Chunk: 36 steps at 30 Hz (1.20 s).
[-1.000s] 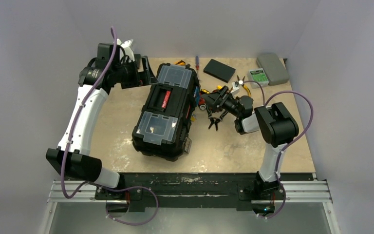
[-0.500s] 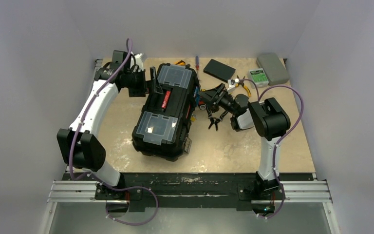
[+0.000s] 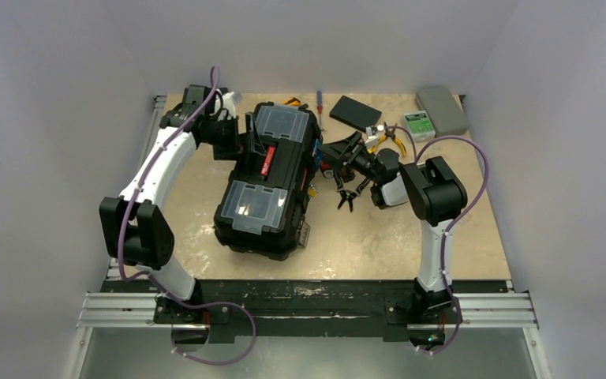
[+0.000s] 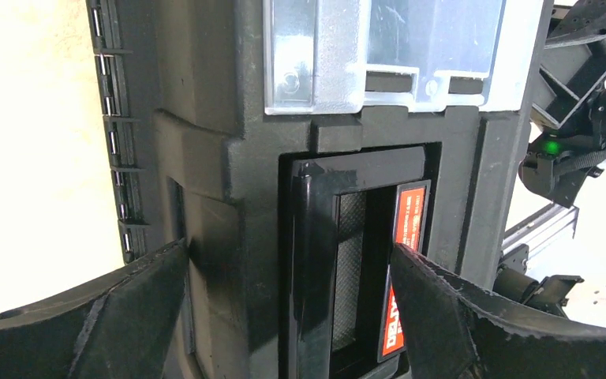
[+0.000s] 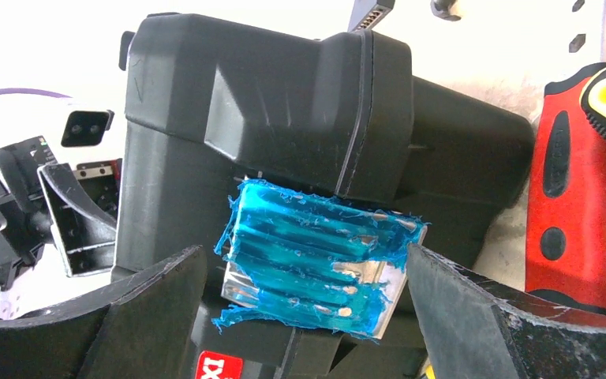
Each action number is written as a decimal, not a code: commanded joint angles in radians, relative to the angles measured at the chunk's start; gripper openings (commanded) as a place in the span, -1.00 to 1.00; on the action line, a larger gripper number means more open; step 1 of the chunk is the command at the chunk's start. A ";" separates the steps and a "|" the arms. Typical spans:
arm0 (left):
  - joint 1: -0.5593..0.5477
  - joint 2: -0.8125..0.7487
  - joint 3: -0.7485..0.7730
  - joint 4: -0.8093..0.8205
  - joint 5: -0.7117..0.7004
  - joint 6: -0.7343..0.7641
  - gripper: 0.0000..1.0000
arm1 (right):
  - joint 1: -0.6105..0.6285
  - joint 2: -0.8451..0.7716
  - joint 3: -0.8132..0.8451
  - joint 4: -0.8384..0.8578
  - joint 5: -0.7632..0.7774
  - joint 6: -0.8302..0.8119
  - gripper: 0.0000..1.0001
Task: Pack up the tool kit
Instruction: Open the toolbox at the center of the board.
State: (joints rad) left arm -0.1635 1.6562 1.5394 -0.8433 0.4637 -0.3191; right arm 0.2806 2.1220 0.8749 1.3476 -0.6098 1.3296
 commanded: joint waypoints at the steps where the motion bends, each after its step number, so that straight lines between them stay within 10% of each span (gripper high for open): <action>1: -0.004 0.028 0.014 -0.023 -0.008 0.032 0.74 | 0.029 0.019 0.018 -0.064 0.013 0.003 0.96; 27: -0.004 0.082 0.035 -0.059 0.048 0.064 0.47 | 0.103 -0.003 0.108 -0.264 0.013 0.034 0.98; 36: -0.004 0.079 0.034 -0.054 0.057 0.061 0.44 | 0.110 -0.045 0.137 -0.416 -0.013 -0.017 -0.11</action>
State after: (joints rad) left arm -0.1467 1.7016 1.5749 -0.8639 0.4492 -0.2646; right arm 0.3336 2.1376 0.9737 1.1343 -0.6205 1.3968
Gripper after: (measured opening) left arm 0.725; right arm 0.774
